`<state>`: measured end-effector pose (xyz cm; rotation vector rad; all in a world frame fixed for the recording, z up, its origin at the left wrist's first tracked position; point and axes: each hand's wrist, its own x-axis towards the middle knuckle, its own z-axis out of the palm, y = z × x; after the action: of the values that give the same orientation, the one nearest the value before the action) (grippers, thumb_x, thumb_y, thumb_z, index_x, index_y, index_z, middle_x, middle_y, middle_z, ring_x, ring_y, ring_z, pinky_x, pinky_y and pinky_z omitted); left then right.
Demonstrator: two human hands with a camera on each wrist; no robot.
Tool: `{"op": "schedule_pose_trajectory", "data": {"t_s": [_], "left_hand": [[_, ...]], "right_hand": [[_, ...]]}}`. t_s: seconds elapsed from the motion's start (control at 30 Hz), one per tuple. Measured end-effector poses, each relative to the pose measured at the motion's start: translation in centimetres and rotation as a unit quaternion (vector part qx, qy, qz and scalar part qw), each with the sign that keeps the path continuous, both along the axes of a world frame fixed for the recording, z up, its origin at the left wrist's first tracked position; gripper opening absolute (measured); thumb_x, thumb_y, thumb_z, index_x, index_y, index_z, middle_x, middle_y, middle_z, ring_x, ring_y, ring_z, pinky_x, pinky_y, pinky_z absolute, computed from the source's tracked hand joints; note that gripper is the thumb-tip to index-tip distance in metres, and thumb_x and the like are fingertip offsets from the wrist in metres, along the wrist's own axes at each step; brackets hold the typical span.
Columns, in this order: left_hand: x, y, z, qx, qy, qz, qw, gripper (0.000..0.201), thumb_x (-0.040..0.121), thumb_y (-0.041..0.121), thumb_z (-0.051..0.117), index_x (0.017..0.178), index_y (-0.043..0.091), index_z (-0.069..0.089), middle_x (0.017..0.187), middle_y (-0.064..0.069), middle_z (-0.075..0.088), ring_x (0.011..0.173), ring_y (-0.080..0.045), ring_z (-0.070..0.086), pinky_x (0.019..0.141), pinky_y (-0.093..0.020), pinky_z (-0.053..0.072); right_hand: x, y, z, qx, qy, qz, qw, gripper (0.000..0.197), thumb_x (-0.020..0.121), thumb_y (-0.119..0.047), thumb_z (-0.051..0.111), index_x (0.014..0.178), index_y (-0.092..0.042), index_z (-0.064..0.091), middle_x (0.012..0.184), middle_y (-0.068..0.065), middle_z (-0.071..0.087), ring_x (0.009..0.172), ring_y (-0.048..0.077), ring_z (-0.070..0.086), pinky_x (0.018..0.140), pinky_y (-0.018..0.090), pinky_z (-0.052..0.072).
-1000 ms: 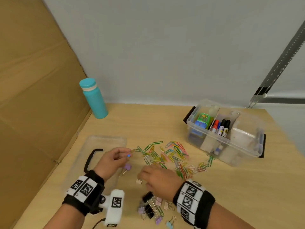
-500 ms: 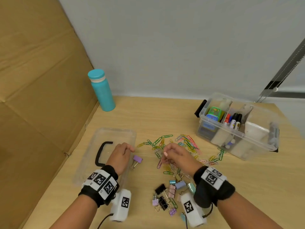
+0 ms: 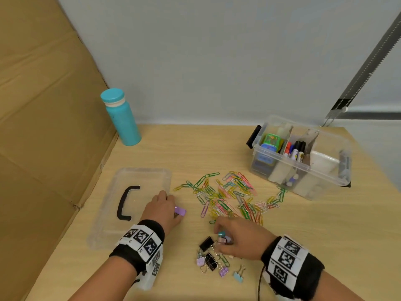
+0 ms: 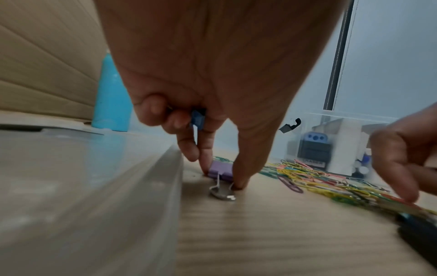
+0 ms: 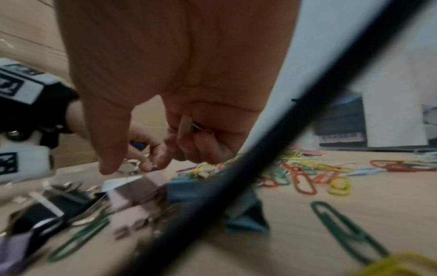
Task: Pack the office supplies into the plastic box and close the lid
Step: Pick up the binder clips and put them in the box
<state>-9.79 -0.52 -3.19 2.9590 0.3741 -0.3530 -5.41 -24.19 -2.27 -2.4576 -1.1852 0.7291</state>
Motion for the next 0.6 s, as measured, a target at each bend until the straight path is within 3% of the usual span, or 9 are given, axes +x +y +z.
{"op": "schedule_pose_trajectory", "data": {"t_s": [0.13,0.3,0.4,0.47,0.57,0.6], "left_hand": [[-0.1,-0.3,-0.3,-0.018,-0.003,-0.010,1.000,0.034,0.089,0.038,0.050,0.113,0.014,0.047,0.115,-0.006,0.049,0.105,-0.022,0.050,0.089,-0.031,0.045],[0.2,-0.5,-0.4,-0.049,-0.007,-0.004,0.999,0.030,0.087,0.032,0.052,0.111,0.014,0.046,0.112,-0.005,0.055,0.102,-0.022,0.053,0.086,-0.030,0.046],[0.5,-0.5,-0.3,-0.075,-0.008,0.004,0.997,0.026,0.087,0.028,0.054,0.107,0.014,0.044,0.104,-0.006,0.061,0.095,-0.023,0.057,0.079,-0.031,0.047],[0.7,-0.6,-0.2,-0.086,-0.006,0.010,0.996,0.027,0.088,0.027,0.054,0.109,0.014,0.043,0.103,-0.007,0.062,0.092,-0.024,0.059,0.077,-0.031,0.046],[0.7,-0.6,-0.3,-0.126,-0.006,0.020,0.992,0.028,0.091,0.027,0.052,0.114,0.015,0.042,0.101,-0.006,0.062,0.088,-0.022,0.058,0.077,-0.030,0.046],[1.0,-0.8,-0.1,-0.142,-0.011,0.023,0.990,0.026,0.092,0.028,0.050,0.114,0.015,0.043,0.099,-0.005,0.062,0.085,-0.020,0.058,0.077,-0.029,0.046]], "right_hand": [[-1.2,1.7,-0.2,-0.029,-0.089,0.019,0.995,0.048,0.083,-0.057,0.056,0.114,-0.022,0.047,0.106,-0.002,0.060,0.086,0.019,0.057,0.067,0.030,0.042],[-1.6,3.8,-0.1,-0.021,-0.131,0.052,0.990,0.030,0.090,-0.035,0.052,0.109,-0.012,0.049,0.107,0.008,0.059,0.095,0.030,0.058,0.065,0.033,0.038],[-1.3,4.5,-0.3,-0.054,-0.164,0.058,0.983,0.033,0.088,-0.031,0.053,0.109,-0.007,0.049,0.107,0.012,0.059,0.095,0.031,0.057,0.064,0.033,0.035],[-1.2,4.9,-0.7,-0.062,-0.199,0.085,0.974,0.034,0.083,-0.032,0.056,0.104,-0.006,0.054,0.099,0.012,0.063,0.087,0.029,0.061,0.058,0.032,0.035],[-0.9,5.3,-1.0,-0.104,-0.220,0.108,0.964,0.026,0.067,-0.038,0.063,0.078,-0.015,0.061,0.069,0.001,0.064,0.058,0.018,0.064,0.042,0.022,0.032],[-0.4,5.0,-1.0,-0.085,-0.232,0.104,0.963,0.024,0.069,-0.037,0.061,0.079,-0.015,0.060,0.070,0.001,0.064,0.059,0.019,0.064,0.042,0.021,0.030]]}}
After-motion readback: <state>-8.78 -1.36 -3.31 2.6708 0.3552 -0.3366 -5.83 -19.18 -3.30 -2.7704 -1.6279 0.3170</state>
